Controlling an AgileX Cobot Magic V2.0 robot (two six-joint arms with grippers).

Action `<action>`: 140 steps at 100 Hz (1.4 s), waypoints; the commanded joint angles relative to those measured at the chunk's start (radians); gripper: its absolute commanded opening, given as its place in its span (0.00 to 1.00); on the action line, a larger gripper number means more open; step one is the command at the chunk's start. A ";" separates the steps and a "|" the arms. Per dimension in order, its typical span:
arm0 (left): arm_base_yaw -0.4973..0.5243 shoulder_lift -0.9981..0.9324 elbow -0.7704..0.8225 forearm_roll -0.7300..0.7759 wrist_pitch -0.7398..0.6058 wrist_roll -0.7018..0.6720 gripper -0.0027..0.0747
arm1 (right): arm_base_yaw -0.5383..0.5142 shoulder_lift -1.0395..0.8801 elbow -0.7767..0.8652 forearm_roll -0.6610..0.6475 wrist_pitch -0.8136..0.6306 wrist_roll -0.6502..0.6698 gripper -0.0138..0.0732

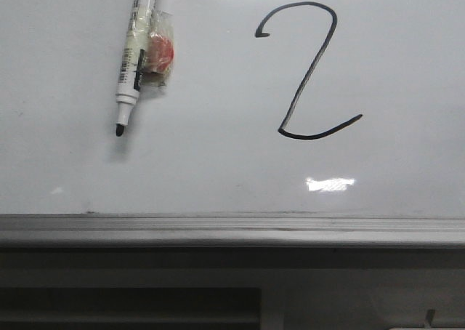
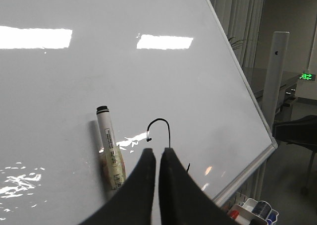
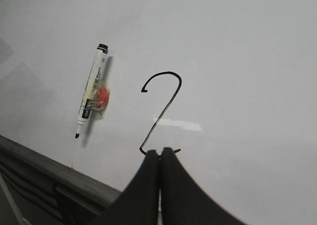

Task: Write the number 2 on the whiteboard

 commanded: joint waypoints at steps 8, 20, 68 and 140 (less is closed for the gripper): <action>-0.002 0.011 -0.026 0.002 -0.010 -0.001 0.01 | -0.004 -0.003 -0.024 0.025 -0.044 -0.007 0.10; -0.002 0.011 -0.026 0.002 -0.010 -0.001 0.01 | -0.004 -0.003 -0.024 0.025 -0.044 -0.007 0.10; 0.167 0.027 0.020 0.342 -0.052 -0.263 0.01 | -0.004 -0.003 -0.024 0.025 -0.044 -0.007 0.10; 0.942 -0.158 0.203 1.154 0.052 -1.086 0.01 | -0.004 -0.003 -0.024 0.025 -0.044 -0.007 0.10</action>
